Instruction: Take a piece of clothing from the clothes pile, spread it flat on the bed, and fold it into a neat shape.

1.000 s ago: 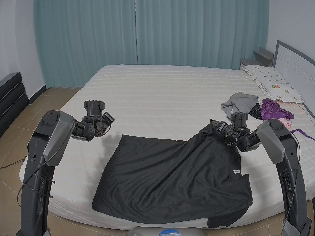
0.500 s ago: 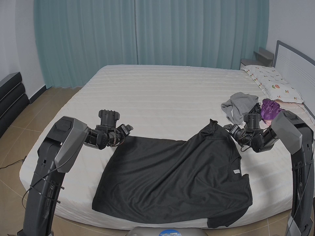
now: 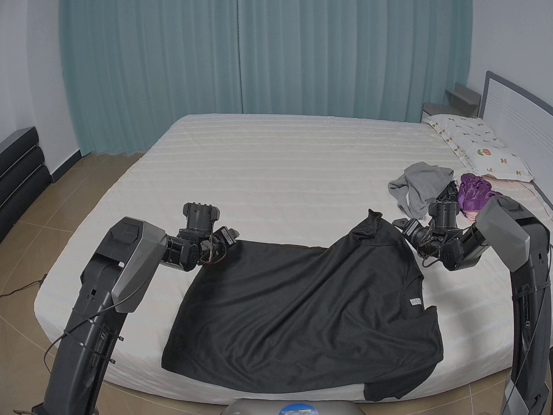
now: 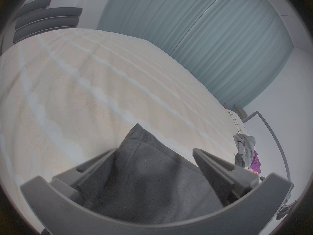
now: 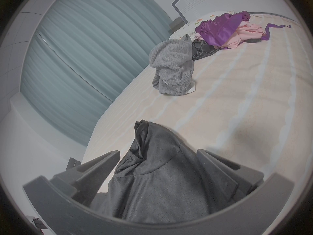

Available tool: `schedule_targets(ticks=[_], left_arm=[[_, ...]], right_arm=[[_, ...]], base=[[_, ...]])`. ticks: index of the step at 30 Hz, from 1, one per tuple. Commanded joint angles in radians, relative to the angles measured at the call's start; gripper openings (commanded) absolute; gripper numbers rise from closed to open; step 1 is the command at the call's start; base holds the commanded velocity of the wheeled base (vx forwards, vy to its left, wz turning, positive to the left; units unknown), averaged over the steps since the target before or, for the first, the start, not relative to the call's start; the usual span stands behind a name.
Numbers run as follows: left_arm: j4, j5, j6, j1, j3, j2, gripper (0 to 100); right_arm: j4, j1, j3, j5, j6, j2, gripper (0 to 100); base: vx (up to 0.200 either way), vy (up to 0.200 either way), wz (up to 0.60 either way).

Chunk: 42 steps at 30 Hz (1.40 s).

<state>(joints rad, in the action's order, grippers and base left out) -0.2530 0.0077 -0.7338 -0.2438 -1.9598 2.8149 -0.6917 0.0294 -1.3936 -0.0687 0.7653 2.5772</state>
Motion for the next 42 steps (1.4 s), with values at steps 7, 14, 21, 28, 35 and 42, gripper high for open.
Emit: schedule_targets(ticks=[7, 14, 21, 28, 35, 42], left_arm=[[-0.014, 0.078, -0.002, 0.003, -0.040, 0.034, 0], [-0.022, 0.118, -0.038, 0.051, -0.040, -0.041, 0], [-0.011, 0.120, -0.059, 0.095, -0.040, -0.097, 0], [0.006, 0.120, -0.070, 0.106, -0.037, -0.100, 0], [0.008, 0.120, -0.070, 0.100, -0.037, -0.094, 0], [0.009, 0.121, -0.070, 0.100, -0.037, -0.094, 0]], right_arm=[[0.001, -0.003, -0.010, -0.002, -0.008, 0.024, 100], [0.014, -0.020, -0.059, -0.031, -0.034, 0.046, 100], [0.014, 0.000, -0.122, -0.033, -0.052, 0.096, 100], [0.098, 0.011, -0.281, -0.075, -0.098, 0.166, 100], [0.118, 0.034, -0.300, -0.115, -0.112, 0.176, 100], [0.112, 0.035, -0.308, -0.114, -0.146, 0.193, 0]], base=[[0.000, 0.000, 0.00], [0.000, 0.000, 0.00], [0.000, 0.000, 0.00], [0.000, 0.000, 0.00], [0.000, 0.000, 0.00], [0.000, 0.000, 0.00]])
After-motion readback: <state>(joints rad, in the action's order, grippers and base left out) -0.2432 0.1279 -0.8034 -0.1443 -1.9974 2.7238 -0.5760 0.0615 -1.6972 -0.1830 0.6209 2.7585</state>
